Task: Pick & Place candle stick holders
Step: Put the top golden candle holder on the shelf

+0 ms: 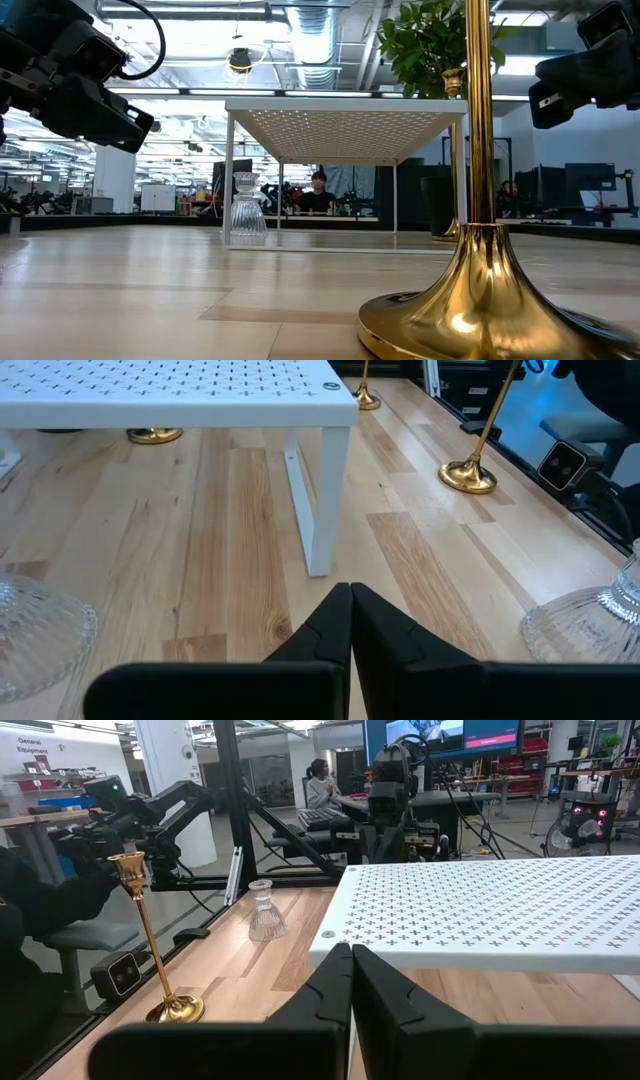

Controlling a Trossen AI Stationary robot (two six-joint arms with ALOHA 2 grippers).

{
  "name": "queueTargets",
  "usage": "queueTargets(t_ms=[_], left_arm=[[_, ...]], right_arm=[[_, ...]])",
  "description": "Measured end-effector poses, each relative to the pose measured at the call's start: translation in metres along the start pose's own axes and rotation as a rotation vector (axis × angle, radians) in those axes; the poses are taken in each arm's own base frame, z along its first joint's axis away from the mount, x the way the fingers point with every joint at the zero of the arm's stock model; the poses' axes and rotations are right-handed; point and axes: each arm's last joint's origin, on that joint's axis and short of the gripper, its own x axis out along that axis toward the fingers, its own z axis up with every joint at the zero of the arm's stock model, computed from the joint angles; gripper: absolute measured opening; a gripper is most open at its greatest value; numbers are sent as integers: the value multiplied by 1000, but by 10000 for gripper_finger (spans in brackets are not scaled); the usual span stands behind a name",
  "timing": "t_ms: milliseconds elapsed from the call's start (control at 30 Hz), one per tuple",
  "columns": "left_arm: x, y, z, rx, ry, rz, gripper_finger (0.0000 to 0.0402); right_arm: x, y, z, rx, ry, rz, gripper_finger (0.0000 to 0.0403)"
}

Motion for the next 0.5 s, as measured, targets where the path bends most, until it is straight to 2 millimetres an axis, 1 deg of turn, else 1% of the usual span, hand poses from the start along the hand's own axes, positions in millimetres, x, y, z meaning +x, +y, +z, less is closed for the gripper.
queueTargets(t_ms=[500], left_arm=[[0, 0, 1, 1, -10, 0, 8]], right_arm=[[0, 0, 0, 0, 0, 0, 0]])
